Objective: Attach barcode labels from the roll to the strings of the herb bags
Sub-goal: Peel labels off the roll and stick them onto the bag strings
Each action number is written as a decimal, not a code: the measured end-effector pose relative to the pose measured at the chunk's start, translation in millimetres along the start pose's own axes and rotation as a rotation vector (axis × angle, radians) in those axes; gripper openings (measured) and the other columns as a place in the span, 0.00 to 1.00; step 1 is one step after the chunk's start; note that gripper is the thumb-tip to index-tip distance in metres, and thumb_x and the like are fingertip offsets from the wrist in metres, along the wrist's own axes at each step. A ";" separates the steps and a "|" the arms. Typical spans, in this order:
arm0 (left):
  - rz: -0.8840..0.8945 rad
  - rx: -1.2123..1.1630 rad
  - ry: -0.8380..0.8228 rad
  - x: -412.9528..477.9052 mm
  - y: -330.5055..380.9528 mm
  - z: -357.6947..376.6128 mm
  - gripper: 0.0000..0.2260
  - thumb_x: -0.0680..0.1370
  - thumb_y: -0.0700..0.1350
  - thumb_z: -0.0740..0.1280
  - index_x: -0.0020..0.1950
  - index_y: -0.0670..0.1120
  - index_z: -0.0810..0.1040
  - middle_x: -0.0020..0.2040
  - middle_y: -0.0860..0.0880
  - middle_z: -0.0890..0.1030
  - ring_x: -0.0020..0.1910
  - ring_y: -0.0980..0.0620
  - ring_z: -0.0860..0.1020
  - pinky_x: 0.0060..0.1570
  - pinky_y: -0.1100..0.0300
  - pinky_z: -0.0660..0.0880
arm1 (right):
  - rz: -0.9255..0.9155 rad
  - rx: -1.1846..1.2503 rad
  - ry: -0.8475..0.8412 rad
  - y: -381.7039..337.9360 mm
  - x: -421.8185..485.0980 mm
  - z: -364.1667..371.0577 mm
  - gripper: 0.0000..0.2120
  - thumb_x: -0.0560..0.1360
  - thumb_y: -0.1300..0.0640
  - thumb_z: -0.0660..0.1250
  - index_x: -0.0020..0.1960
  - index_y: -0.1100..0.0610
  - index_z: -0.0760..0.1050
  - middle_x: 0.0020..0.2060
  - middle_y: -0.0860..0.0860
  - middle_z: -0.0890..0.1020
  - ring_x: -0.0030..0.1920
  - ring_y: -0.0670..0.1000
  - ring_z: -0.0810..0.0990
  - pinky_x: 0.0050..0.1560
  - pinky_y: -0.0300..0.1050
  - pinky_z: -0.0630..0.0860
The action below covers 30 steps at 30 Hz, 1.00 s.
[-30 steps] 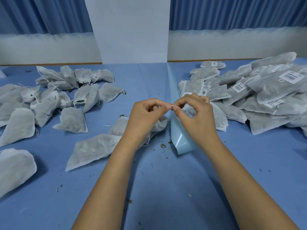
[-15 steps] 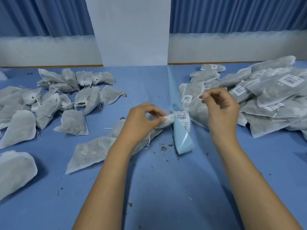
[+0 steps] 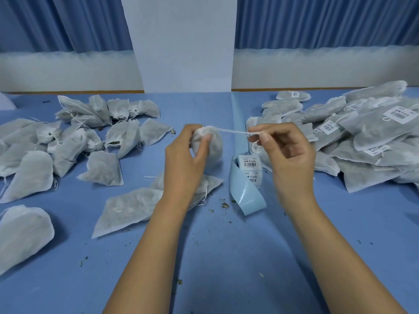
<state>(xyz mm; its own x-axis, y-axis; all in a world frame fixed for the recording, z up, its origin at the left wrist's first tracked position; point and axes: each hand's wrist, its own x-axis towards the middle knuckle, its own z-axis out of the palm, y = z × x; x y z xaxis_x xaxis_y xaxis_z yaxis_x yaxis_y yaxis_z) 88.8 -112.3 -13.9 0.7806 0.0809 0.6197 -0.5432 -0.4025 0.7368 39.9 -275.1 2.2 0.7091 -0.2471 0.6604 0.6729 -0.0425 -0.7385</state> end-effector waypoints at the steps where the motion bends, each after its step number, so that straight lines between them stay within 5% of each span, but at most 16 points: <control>1: -0.011 -0.025 0.075 -0.4 1.8 -0.8 0.01 0.80 0.47 0.66 0.49 0.53 0.75 0.37 0.59 0.77 0.38 0.62 0.75 0.38 0.70 0.70 | -0.025 -0.043 -0.044 0.2 -1.4 2.0 0.08 0.76 0.67 0.65 0.44 0.56 0.76 0.45 0.48 0.84 0.48 0.51 0.82 0.53 0.44 0.75; 5: -0.074 -0.198 0.247 -0.9 7.7 -3.5 0.04 0.81 0.46 0.64 0.47 0.47 0.76 0.30 0.59 0.72 0.31 0.62 0.69 0.34 0.70 0.66 | -0.126 -0.308 -0.223 4.8 -5.8 9.0 0.07 0.74 0.65 0.67 0.41 0.55 0.76 0.49 0.49 0.80 0.50 0.46 0.78 0.53 0.39 0.70; 11: -0.254 -0.458 0.216 1.0 19.5 -5.3 0.06 0.81 0.45 0.65 0.44 0.48 0.78 0.31 0.49 0.71 0.32 0.54 0.68 0.34 0.57 0.70 | 0.012 -0.360 -0.234 9.8 -8.0 13.2 0.04 0.73 0.64 0.70 0.40 0.58 0.79 0.57 0.51 0.74 0.57 0.48 0.74 0.61 0.38 0.67; 16: -0.335 -0.557 0.188 1.9 17.1 -2.1 0.07 0.81 0.46 0.65 0.50 0.43 0.79 0.29 0.57 0.77 0.31 0.60 0.75 0.30 0.66 0.74 | 0.169 -0.205 -0.205 10.5 -7.2 12.4 0.08 0.74 0.65 0.69 0.39 0.55 0.77 0.59 0.49 0.75 0.61 0.42 0.73 0.57 0.35 0.71; 22: -0.415 -0.686 -0.098 0.5 18.5 7.8 0.22 0.75 0.51 0.71 0.66 0.48 0.72 0.49 0.56 0.84 0.53 0.55 0.81 0.53 0.57 0.79 | 0.241 -0.059 -0.102 16.7 -5.4 11.6 0.11 0.72 0.68 0.69 0.37 0.53 0.77 0.47 0.41 0.79 0.56 0.44 0.77 0.62 0.47 0.71; 26: -0.326 -0.599 -0.240 -7.6 18.2 16.0 0.28 0.68 0.45 0.73 0.67 0.47 0.70 0.58 0.51 0.80 0.56 0.58 0.80 0.52 0.62 0.77 | 0.254 -0.042 -0.044 18.0 -5.7 11.4 0.09 0.69 0.60 0.68 0.35 0.48 0.78 0.43 0.39 0.79 0.54 0.51 0.78 0.61 0.52 0.72; 30: -0.278 -0.471 -0.233 -7.1 14.6 12.9 0.23 0.67 0.46 0.73 0.59 0.56 0.71 0.53 0.61 0.80 0.53 0.64 0.79 0.47 0.69 0.75 | 0.226 -0.092 -0.027 17.8 -7.4 10.8 0.09 0.70 0.62 0.69 0.36 0.50 0.78 0.49 0.44 0.79 0.56 0.44 0.77 0.56 0.38 0.72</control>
<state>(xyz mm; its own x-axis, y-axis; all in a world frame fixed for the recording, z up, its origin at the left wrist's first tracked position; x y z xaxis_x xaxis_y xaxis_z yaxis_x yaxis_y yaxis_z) 79.4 -130.5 -11.1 0.9316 -0.0985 0.3498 -0.3456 0.0572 0.9366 48.9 -263.5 -14.3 0.8456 -0.2348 0.4795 0.4755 -0.0774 -0.8763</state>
